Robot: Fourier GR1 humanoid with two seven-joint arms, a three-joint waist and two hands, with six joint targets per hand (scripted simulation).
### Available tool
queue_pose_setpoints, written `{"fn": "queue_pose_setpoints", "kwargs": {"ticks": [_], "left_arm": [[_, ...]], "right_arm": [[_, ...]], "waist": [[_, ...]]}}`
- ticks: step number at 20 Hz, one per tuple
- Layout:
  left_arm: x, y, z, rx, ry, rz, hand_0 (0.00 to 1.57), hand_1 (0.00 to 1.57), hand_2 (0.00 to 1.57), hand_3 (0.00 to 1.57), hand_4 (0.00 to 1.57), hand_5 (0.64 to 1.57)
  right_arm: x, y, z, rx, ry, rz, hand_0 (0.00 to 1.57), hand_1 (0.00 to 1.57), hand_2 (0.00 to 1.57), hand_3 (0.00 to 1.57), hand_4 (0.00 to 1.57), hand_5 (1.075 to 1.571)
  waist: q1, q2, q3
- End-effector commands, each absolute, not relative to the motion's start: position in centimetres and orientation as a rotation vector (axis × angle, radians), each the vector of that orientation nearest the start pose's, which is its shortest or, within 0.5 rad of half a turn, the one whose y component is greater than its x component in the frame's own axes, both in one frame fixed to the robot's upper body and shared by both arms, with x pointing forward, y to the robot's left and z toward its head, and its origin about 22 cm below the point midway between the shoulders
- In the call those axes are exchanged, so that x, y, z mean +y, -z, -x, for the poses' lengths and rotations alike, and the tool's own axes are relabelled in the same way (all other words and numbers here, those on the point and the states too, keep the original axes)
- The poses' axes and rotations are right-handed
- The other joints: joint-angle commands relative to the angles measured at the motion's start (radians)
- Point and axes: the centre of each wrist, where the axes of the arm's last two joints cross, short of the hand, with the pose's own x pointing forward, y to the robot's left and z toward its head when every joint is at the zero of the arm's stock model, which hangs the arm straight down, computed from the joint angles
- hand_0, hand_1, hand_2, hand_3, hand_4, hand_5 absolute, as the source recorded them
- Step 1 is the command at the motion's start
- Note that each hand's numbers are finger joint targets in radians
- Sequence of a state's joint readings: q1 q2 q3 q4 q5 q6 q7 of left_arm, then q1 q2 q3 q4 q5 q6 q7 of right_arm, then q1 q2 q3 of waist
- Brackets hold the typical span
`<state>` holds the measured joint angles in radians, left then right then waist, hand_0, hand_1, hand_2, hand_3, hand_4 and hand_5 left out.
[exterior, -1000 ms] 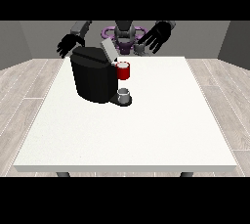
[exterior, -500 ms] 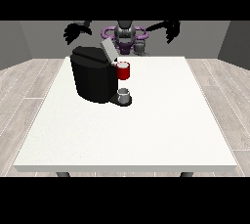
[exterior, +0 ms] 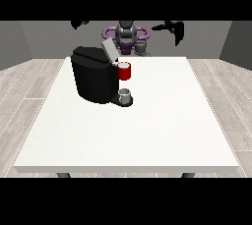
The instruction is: Insert the coffee pod into the coffee machine and close the lid
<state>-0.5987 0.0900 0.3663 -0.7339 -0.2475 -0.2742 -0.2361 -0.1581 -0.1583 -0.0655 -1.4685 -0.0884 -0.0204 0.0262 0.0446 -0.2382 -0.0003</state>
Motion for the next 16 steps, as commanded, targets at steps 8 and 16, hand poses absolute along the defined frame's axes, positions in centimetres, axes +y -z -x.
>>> {"fn": "queue_pose_setpoints", "kwargs": {"ticks": [8,16], "left_arm": [[24.2,4.0,-33.4,-1.51,0.184,0.208,0.0,0.0,0.0,0.0,0.09,1.571],[26.0,-0.3,-33.5,-1.562,0.147,0.161,0.0,0.0,0.0,0.0,0.0,1.571]], "right_arm": [[-25.3,-4.9,-30.4,-1.629,-0.165,0.1,0.0,0.0,0.0,0.0,0.22,1.571],[-25.2,-5.4,-32.4,-1.646,-0.137,0.008,0.0,0.0,0.0,0.0,0.0,1.571]], "waist": [[0.114,0.033,0.0003],[0.107,0.118,0.0005]]}}
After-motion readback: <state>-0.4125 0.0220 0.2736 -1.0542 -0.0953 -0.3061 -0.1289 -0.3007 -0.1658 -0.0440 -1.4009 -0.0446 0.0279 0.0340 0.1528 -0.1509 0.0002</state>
